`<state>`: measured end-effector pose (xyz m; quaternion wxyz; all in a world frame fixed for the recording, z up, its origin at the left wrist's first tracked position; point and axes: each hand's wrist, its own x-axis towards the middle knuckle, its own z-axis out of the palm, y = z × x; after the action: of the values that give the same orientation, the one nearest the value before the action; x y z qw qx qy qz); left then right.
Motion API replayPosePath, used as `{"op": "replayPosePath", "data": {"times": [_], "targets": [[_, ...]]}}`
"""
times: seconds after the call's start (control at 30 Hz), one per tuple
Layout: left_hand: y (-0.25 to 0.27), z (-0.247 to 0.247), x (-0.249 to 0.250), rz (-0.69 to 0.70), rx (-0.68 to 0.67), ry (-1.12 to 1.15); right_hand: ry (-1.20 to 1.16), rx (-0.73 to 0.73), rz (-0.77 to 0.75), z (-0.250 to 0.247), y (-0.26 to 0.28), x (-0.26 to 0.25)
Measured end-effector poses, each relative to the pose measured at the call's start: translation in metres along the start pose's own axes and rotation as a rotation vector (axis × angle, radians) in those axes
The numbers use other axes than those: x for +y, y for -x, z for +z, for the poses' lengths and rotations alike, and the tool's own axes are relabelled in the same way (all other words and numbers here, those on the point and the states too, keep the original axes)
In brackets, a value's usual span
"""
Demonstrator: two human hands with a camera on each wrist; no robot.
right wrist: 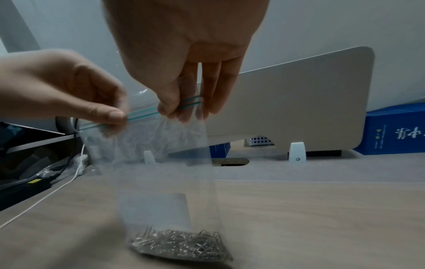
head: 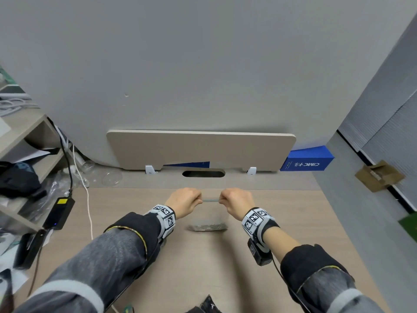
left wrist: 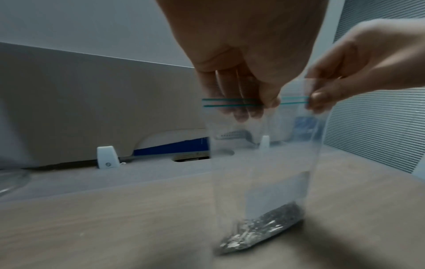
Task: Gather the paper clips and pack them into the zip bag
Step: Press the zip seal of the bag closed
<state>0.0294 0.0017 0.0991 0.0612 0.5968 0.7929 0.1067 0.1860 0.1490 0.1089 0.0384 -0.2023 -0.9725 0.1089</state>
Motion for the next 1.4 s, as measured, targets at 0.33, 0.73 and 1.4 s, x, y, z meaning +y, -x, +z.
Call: {"op": "replayPosePath", "data": {"times": [0.33,0.73,1.4], "targets": [[0.013,-0.009,-0.034,-0.085,-0.024,0.016,0.04,0.016,0.043,-0.007,-0.005,0.015],[-0.003,-0.003,-0.007,-0.223,-0.024,0.226,-0.029,-0.078,0.165,-0.019,0.011,0.05],[-0.106,0.025,0.138,-0.467,-0.556,1.058,-0.432,-0.558,0.555,-0.106,0.066,0.21]]}}
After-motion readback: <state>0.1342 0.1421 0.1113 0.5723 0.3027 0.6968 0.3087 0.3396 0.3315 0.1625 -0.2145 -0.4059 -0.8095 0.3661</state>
